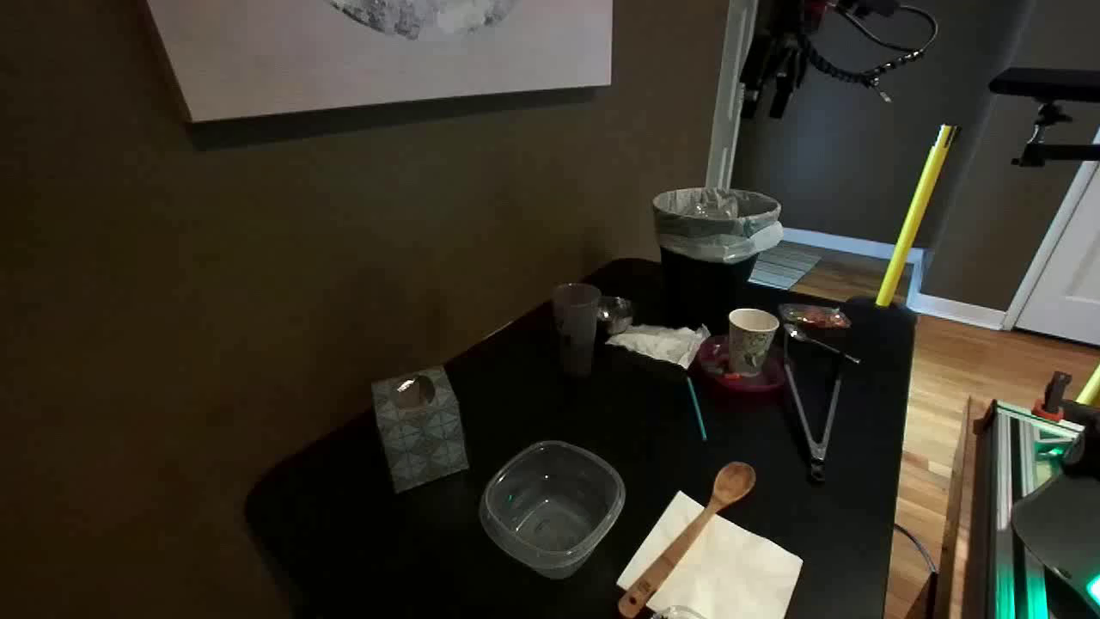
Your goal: Move the black bin backwards.
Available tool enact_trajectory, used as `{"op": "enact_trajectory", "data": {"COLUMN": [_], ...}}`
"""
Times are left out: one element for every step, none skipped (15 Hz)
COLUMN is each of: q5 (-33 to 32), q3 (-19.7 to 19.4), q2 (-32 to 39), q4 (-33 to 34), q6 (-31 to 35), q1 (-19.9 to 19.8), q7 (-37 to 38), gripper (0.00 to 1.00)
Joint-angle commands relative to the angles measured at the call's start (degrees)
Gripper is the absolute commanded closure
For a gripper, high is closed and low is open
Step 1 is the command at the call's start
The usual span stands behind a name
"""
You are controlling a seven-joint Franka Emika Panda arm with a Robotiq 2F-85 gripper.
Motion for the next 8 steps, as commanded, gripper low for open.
{"op": "enact_trajectory", "data": {"q5": [0.3,0.3,0.3,0.3,0.3,0.3,0.3,-0.6], "q3": [0.7,0.7,0.7,0.7,0.7,0.7,0.6,0.6], "q2": [0.1,0.1,0.1,0.1,0.1,0.1,1.0,2.3], "q4": [0.1,0.1,0.1,0.1,0.1,0.1,1.0,2.1], "q6": [-0.1,-0.1,-0.1,-0.1,-0.1,-0.1,0.3,0.6], "q1": [-0.8,-0.8,-0.8,-0.8,-0.8,-0.8,-0.9,-1.0], "q7": [-0.2,-0.2,-0.2,-0.2,-0.2,-0.2,-0.1,-0.4], "gripper": [0.00,0.00,0.00,0.00,0.00,0.00,0.00,0.00]}}
